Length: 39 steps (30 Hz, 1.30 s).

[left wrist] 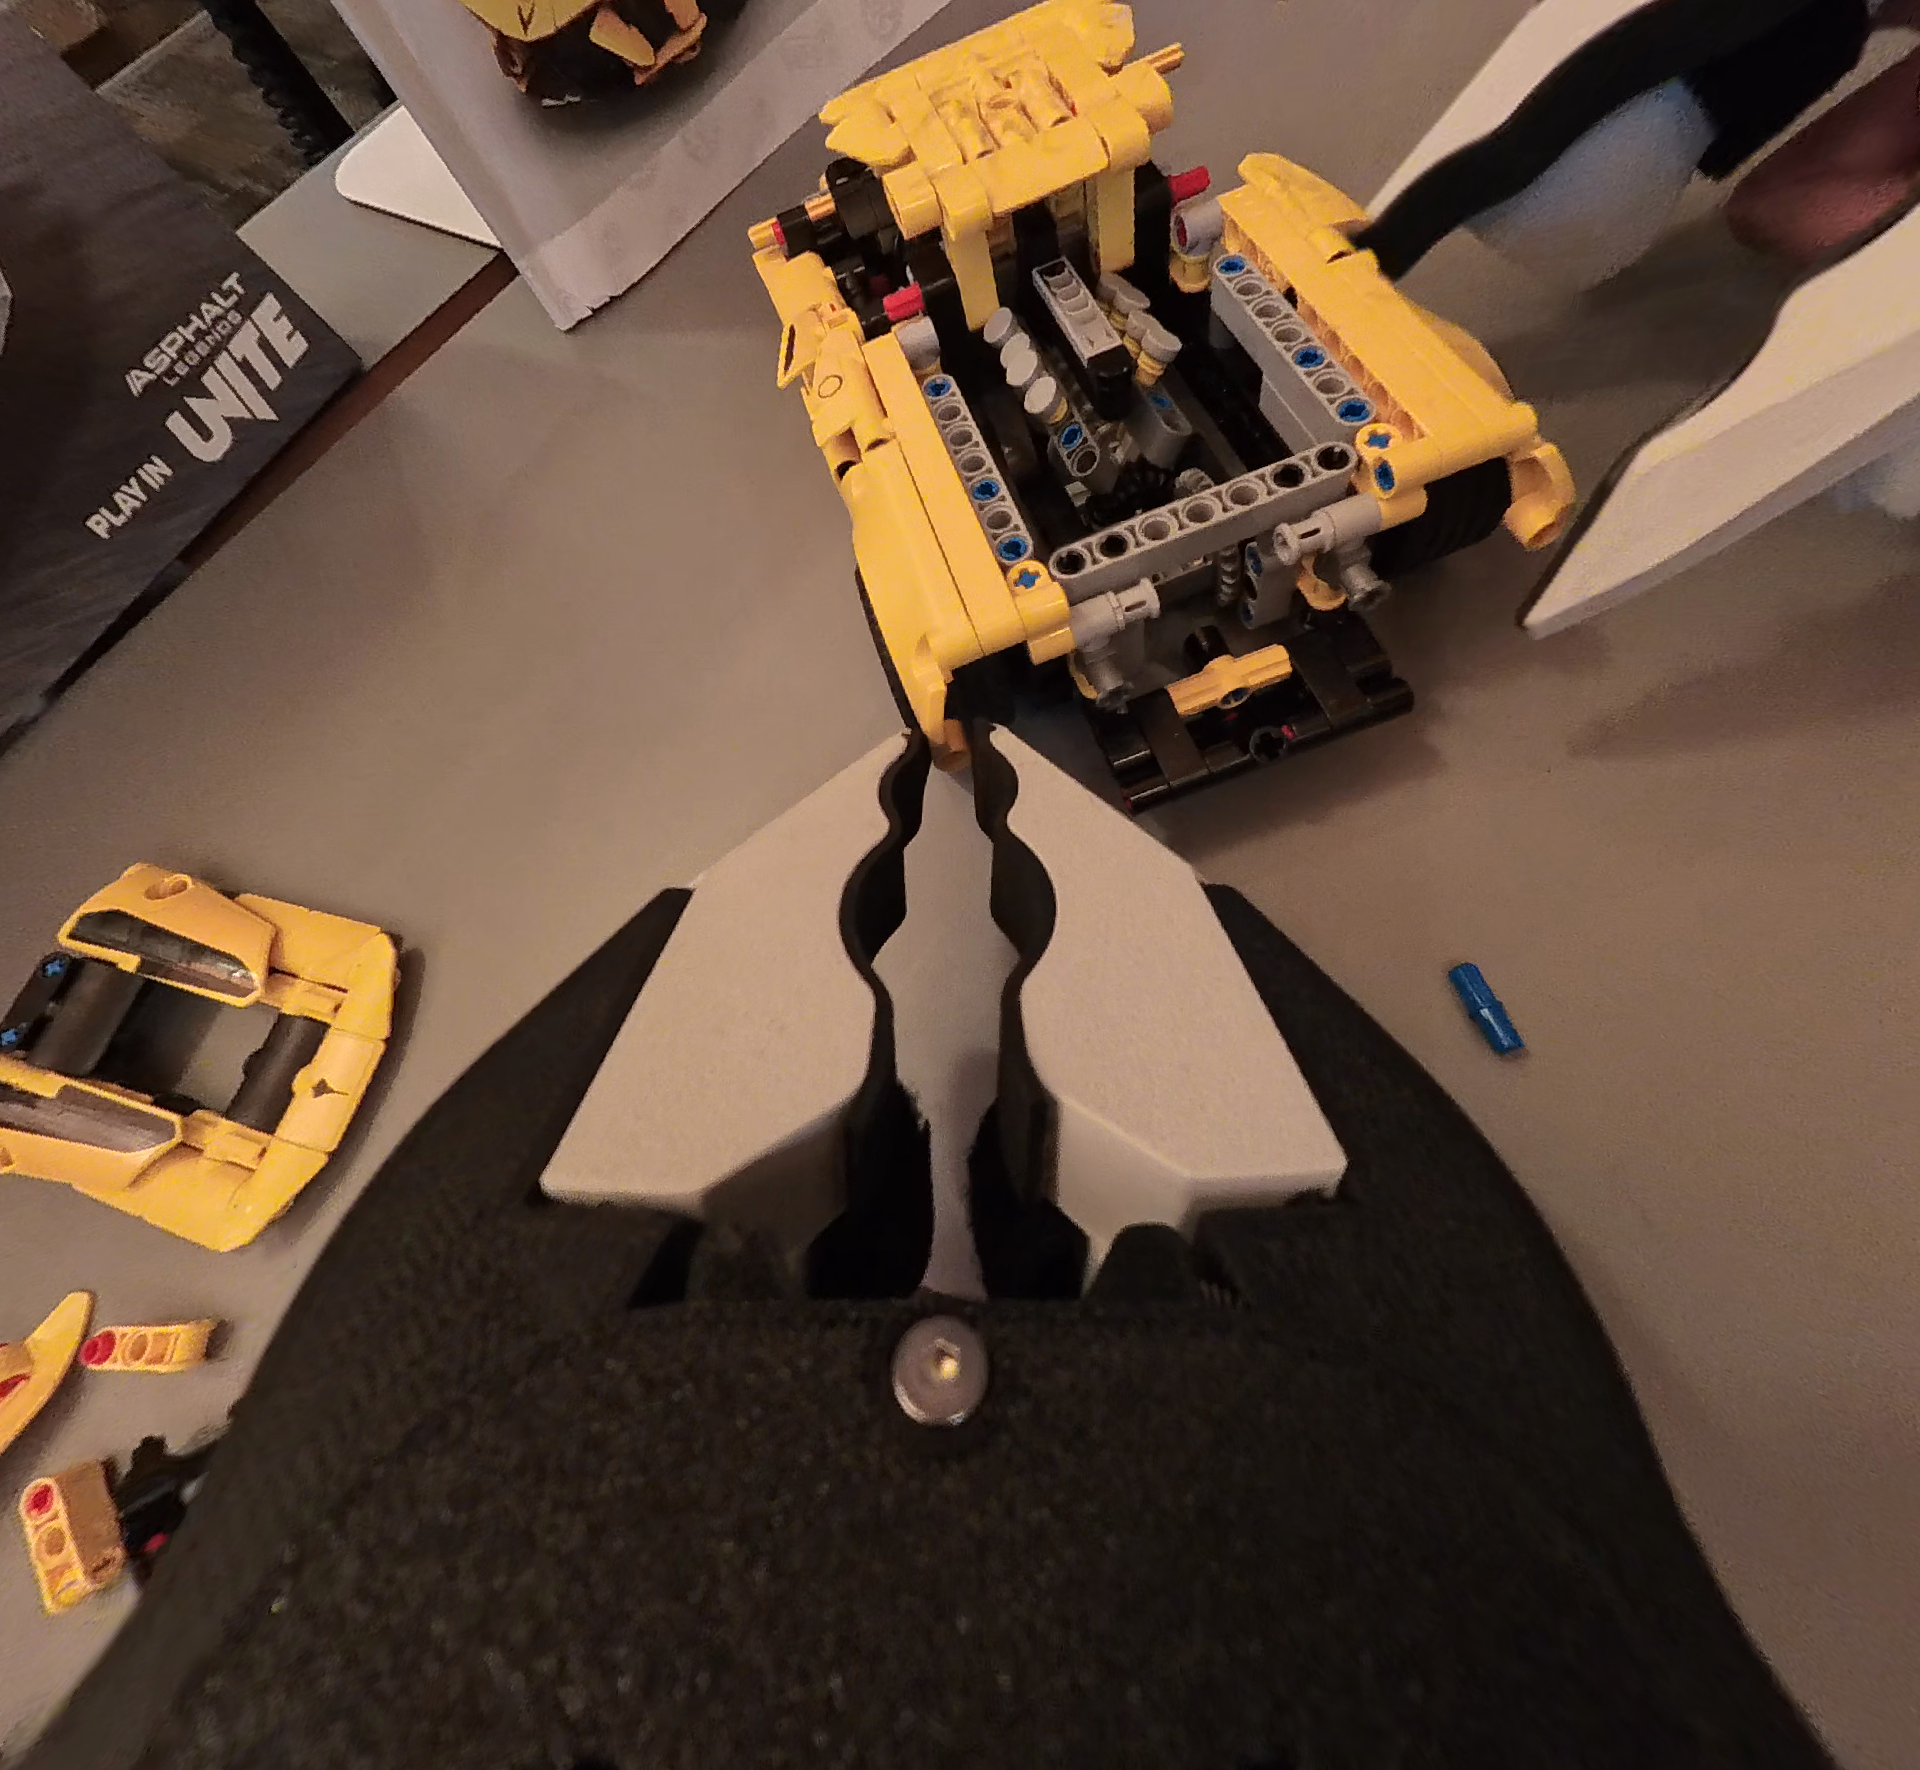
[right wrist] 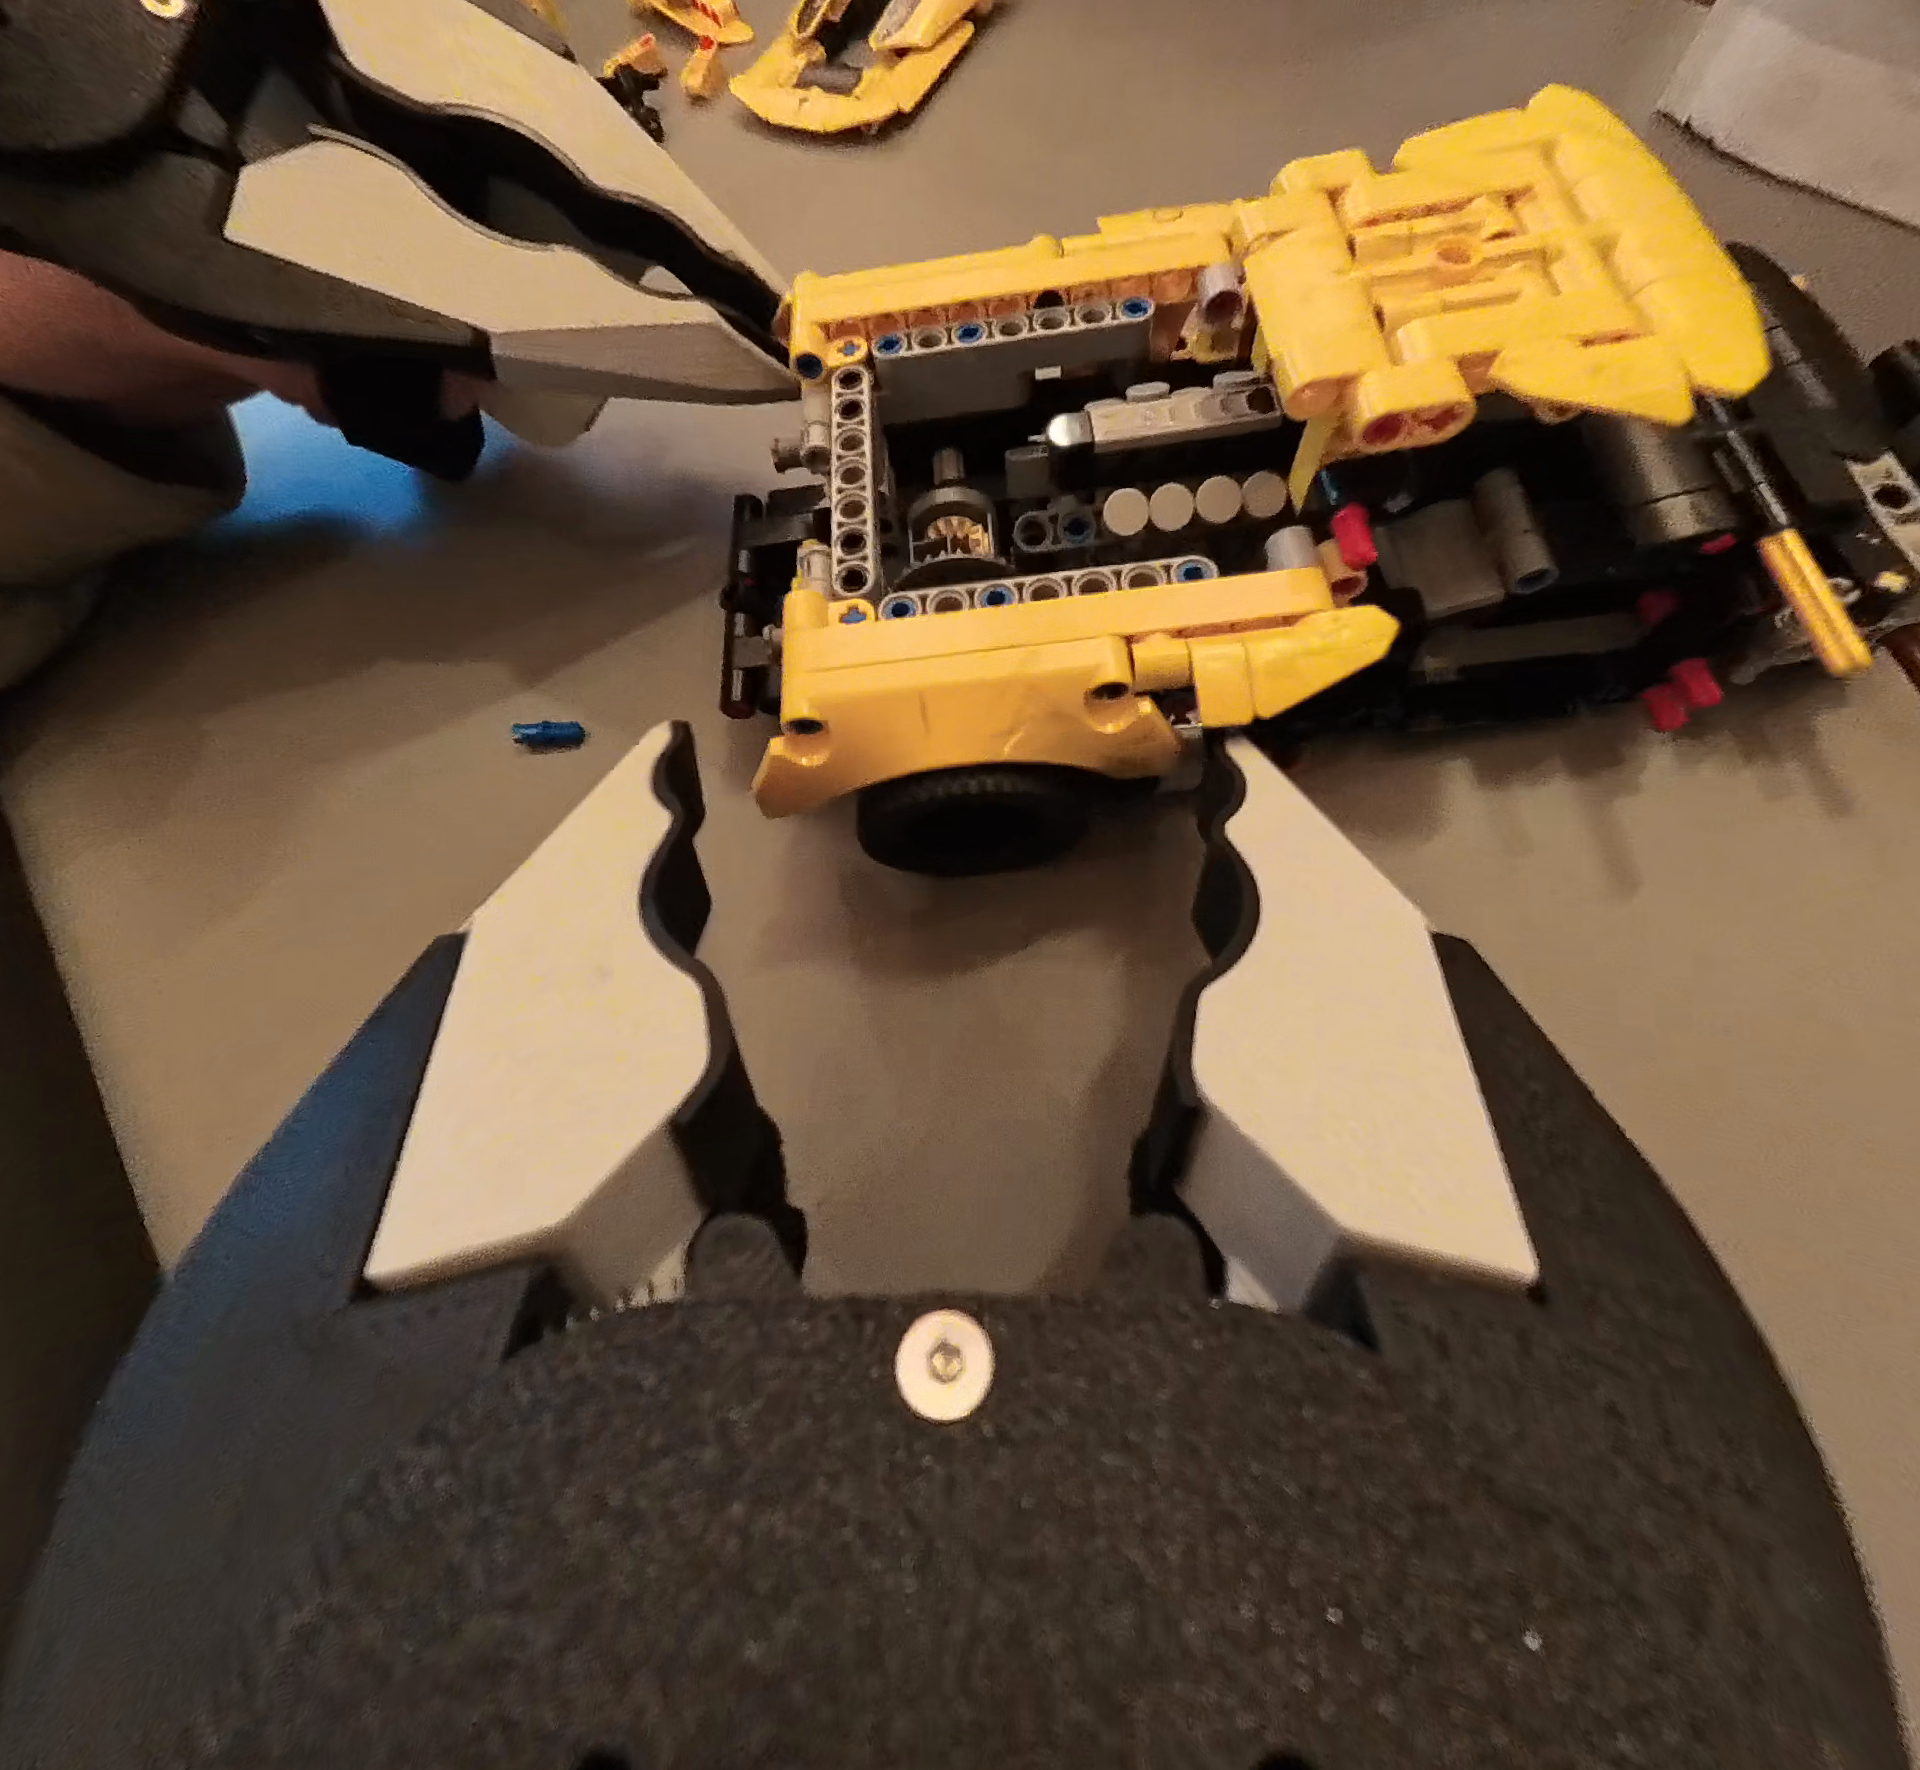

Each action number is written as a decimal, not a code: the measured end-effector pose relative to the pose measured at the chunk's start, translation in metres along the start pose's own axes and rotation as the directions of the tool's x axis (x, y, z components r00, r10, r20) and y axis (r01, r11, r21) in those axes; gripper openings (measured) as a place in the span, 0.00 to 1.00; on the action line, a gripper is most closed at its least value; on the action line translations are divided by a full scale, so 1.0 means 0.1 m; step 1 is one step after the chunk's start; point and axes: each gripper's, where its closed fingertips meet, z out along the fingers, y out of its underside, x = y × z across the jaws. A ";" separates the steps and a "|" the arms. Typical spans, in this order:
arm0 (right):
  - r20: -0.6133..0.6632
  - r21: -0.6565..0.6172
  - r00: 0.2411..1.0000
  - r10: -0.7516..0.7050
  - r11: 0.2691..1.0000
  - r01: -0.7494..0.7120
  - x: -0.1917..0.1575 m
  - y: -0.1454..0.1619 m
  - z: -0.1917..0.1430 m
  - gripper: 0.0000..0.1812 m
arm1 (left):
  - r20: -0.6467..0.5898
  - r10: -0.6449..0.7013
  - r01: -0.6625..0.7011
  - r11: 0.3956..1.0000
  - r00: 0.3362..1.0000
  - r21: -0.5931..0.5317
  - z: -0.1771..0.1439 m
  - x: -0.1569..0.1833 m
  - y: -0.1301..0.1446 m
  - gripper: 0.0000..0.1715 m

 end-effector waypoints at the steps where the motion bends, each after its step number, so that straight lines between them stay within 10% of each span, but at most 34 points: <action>1: -0.001 -0.001 1.000 0.006 1.000 -0.006 -0.01 -0.01 0.01 0.52 | -0.011 -0.020 0.019 1.000 1.000 -0.014 -0.01 0.01 0.02 0.04; 8: 0.012 -0.006 0.999 0.048 0.999 -0.048 0.03 -0.02 -0.02 0.45 | -0.205 -0.453 0.474 0.878 0.868 0.065 -0.20 -0.12 -0.33 0.26; 15: 0.002 -0.017 1.000 0.009 1.000 -0.009 -0.02 -0.01 -0.03 0.42 | -0.200 -0.442 0.426 0.897 0.875 -0.118 0.35 -0.06 -0.26 0.33; 39: 0.180 -0.009 0.980 0.084 0.996 -0.084 -0.10 0.09 -0.32 0.40 | -0.159 -0.262 0.254 0.965 0.952 -0.069 0.33 0.03 -0.30 0.20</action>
